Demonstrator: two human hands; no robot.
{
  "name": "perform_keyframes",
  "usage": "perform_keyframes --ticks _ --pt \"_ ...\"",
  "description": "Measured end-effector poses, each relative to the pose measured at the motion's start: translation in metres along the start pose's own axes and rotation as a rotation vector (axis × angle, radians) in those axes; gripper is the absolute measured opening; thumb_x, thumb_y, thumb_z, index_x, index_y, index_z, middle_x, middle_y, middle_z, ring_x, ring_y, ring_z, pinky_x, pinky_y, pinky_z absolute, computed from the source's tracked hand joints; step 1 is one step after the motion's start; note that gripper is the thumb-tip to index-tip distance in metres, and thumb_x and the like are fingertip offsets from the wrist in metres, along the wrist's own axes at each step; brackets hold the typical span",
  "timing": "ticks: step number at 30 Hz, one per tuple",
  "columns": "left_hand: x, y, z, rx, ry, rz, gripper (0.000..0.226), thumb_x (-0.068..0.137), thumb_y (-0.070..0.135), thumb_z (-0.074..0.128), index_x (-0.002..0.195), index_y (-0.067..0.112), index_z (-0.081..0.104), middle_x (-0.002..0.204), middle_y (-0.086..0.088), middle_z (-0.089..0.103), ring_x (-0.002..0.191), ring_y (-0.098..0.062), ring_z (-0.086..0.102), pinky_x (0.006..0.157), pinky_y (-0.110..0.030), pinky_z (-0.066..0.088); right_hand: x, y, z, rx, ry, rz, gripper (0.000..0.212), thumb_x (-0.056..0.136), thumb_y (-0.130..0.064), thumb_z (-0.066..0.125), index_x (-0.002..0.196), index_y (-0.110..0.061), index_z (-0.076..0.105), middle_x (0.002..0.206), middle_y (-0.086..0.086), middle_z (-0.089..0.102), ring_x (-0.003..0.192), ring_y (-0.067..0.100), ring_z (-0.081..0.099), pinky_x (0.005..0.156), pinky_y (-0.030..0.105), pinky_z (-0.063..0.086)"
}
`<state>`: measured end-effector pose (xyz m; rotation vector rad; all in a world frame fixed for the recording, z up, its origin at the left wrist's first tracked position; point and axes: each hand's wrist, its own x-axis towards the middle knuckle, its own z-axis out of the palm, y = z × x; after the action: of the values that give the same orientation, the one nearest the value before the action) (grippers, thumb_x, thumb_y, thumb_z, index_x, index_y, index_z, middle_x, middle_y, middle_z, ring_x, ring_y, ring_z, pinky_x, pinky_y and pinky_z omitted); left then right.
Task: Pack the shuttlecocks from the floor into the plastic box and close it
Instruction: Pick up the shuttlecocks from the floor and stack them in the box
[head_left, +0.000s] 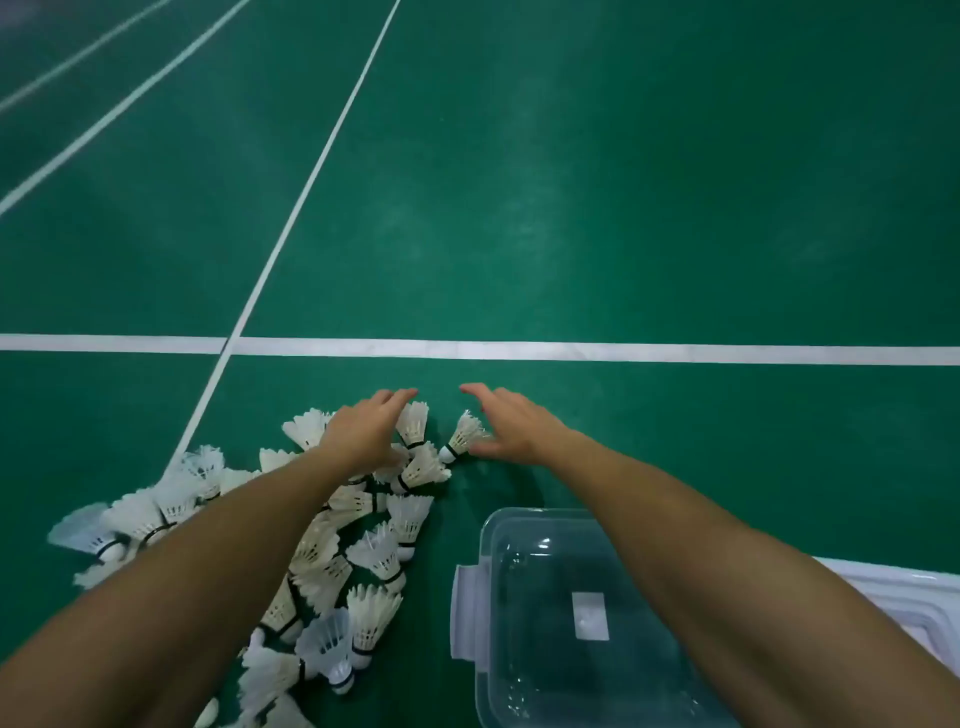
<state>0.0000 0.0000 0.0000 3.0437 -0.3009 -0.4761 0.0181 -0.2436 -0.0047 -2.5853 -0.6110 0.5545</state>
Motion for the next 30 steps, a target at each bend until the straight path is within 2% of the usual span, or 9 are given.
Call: perform_keyframes --ticks 3,7,10,14,18,21,23,26,30 --pt "0.013 -0.006 0.009 0.013 0.007 -0.028 0.096 0.085 0.022 0.083 0.16 0.031 0.026 0.154 0.001 0.053 0.118 -0.023 0.065 0.08 -0.035 0.059 0.014 0.006 0.011 0.054 -0.013 0.055 0.091 0.092 -0.029 0.078 0.162 -0.033 0.02 0.128 0.013 0.064 0.119 0.031 0.061 0.101 0.048 0.053" --pt "0.025 -0.014 0.011 -0.015 0.019 -0.047 0.065 0.091 0.019 0.076 0.147 0.03 0.046 0.131 -0.001 0.069 0.109 -0.024 0.069 0.08 -0.038 0.062 0.028 0.008 0.024 0.133 0.009 0.084 0.087 0.092 -0.011 0.074 0.16 -0.038 0.026 0.105 0.007 0.064 0.088 0.025 0.064 0.07 0.036 0.053" --pt "0.025 -0.015 0.007 -0.03 0.061 -0.032 0.052 0.091 0.023 0.08 0.139 0.022 0.06 0.121 -0.004 0.074 0.104 -0.025 0.072 0.084 -0.039 0.062 0.029 0.01 0.029 0.153 0.057 0.088 0.086 0.09 -0.014 0.078 0.157 -0.042 0.031 0.115 0.009 0.065 0.094 0.025 0.064 0.084 0.043 0.057" --pt "0.014 -0.013 -0.003 -0.242 0.115 -0.019 0.048 0.088 0.018 0.083 0.131 0.012 0.062 0.118 -0.01 0.076 0.101 -0.026 0.073 0.09 -0.04 0.061 0.014 0.008 0.012 0.186 0.144 0.079 0.083 0.088 -0.021 0.082 0.154 -0.042 0.036 0.113 0.01 0.067 0.101 0.028 0.065 0.094 0.05 0.057" --pt "-0.007 -0.007 -0.03 -0.497 0.241 -0.057 0.051 0.082 0.017 0.088 0.127 0.01 0.065 0.109 -0.006 0.074 0.091 -0.018 0.071 0.088 -0.03 0.061 -0.022 0.003 -0.036 0.216 0.244 0.055 0.081 0.085 -0.025 0.083 0.151 -0.042 0.04 0.1 0.004 0.068 0.093 0.028 0.064 0.09 0.048 0.056" --pt "-0.034 0.007 -0.057 -0.628 0.342 -0.022 0.049 0.078 0.012 0.091 0.121 0.013 0.066 0.09 0.006 0.07 0.076 -0.002 0.065 0.066 -0.01 0.052 -0.06 -0.006 -0.081 0.239 0.314 0.011 0.079 0.082 -0.024 0.082 0.149 -0.042 0.044 0.094 -0.001 0.069 0.084 0.024 0.067 0.087 0.046 0.058" --pt "-0.056 0.021 -0.073 -0.688 0.375 0.024 0.049 0.078 0.011 0.091 0.12 0.015 0.066 0.085 0.006 0.07 0.07 -0.005 0.065 0.062 -0.012 0.053 -0.092 -0.014 -0.108 0.263 0.351 -0.015 0.078 0.082 -0.021 0.082 0.148 -0.041 0.045 0.091 -0.002 0.071 0.08 0.022 0.068 0.085 0.044 0.058" --pt "-0.087 0.044 -0.091 -0.748 0.373 0.09 0.05 0.078 0.011 0.091 0.12 0.017 0.066 0.086 0.003 0.075 0.071 -0.005 0.071 0.069 -0.022 0.062 -0.148 -0.027 -0.13 0.328 0.385 -0.051 0.077 0.083 -0.017 0.083 0.149 -0.035 0.048 0.085 -0.005 0.071 0.073 0.017 0.068 0.082 0.04 0.059" --pt "-0.117 0.079 -0.105 -0.805 0.382 0.163 0.049 0.078 0.011 0.091 0.12 0.019 0.066 0.08 0.008 0.073 0.069 0.002 0.069 0.07 -0.018 0.059 -0.213 -0.034 -0.114 0.43 0.399 -0.039 0.079 0.081 -0.016 0.084 0.148 -0.038 0.049 0.081 -0.001 0.071 0.07 0.021 0.067 0.076 0.04 0.058"
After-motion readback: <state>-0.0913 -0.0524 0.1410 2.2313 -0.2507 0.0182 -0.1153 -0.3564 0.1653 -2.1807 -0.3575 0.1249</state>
